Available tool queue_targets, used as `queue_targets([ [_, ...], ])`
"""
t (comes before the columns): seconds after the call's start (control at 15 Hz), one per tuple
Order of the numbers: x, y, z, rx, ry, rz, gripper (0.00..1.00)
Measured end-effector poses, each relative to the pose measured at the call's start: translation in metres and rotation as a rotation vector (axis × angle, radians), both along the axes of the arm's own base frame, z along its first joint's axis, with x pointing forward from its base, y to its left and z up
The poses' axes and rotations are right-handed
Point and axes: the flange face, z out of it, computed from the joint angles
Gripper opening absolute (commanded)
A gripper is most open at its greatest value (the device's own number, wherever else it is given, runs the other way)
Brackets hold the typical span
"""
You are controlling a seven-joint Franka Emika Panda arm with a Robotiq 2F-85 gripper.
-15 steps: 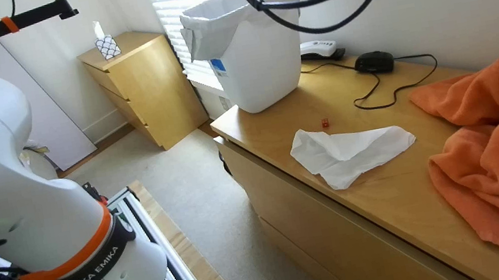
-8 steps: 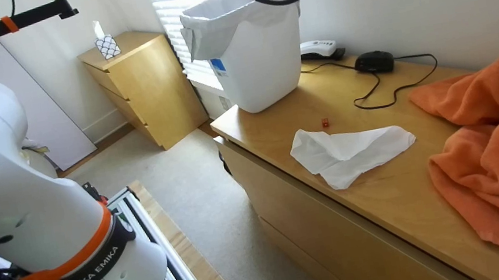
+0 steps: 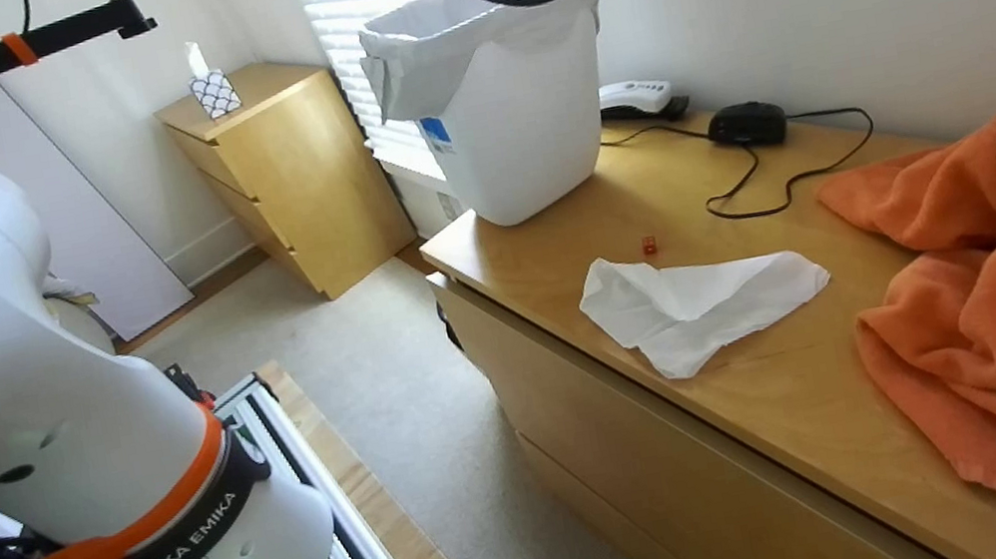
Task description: Put the orange packet in the white bin
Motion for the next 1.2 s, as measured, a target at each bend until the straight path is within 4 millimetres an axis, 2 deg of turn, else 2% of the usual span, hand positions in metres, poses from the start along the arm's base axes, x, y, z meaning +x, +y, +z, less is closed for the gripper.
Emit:
queue_targets([
  [0.2, 0.000, 0.000, 0.002, -0.001, -0.003, -0.001, 0.95],
  [0.27, 0.000, 0.000, 0.003, -0.001, -0.005, -0.001, 0.99],
  [0.6, -0.006, -0.005, 0.020, -0.019, -0.018, -0.020, 1.00],
  [1.2, -0.026, -0.026, 0.099, -0.203, 0.001, -0.120, 1.00],
])
